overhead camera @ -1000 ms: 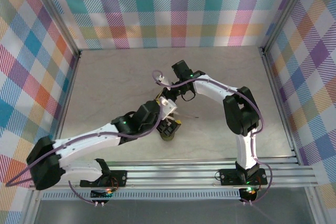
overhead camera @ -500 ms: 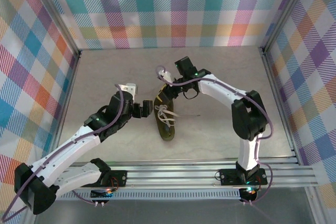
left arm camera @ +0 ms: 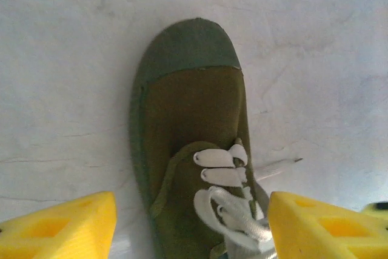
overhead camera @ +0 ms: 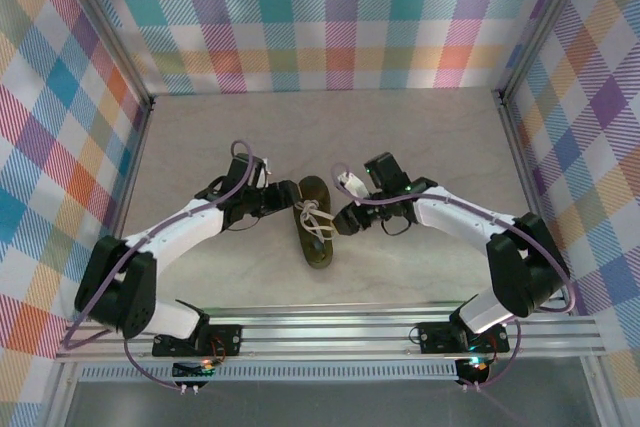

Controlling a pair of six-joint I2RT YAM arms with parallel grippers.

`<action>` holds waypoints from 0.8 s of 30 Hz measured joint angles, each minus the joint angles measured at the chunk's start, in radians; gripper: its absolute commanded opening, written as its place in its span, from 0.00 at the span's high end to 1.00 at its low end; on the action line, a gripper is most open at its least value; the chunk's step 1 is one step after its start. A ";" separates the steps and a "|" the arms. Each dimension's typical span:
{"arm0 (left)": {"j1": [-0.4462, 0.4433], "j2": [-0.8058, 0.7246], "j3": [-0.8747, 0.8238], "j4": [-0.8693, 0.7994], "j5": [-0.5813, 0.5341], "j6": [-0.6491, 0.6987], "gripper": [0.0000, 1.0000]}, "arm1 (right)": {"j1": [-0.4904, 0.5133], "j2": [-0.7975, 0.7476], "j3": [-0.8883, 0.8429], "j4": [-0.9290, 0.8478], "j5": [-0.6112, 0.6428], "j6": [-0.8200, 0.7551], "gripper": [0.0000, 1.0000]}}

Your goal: Tie the shoes

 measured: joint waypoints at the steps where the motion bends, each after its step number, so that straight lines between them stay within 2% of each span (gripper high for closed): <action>1: 0.000 0.025 0.004 0.023 0.020 -0.015 0.38 | 0.000 0.000 -0.020 0.002 0.000 0.016 0.53; 7: 0.001 0.113 0.022 0.109 0.094 -0.082 0.43 | 0.001 0.044 -0.029 0.061 -0.015 0.070 0.53; 16: 0.001 0.129 0.021 0.153 0.132 -0.143 0.52 | 0.029 0.114 -0.027 0.105 -0.043 0.093 0.52; 24: 0.001 0.140 0.010 0.160 0.148 -0.173 0.56 | 0.040 0.144 -0.009 0.116 -0.048 0.099 0.58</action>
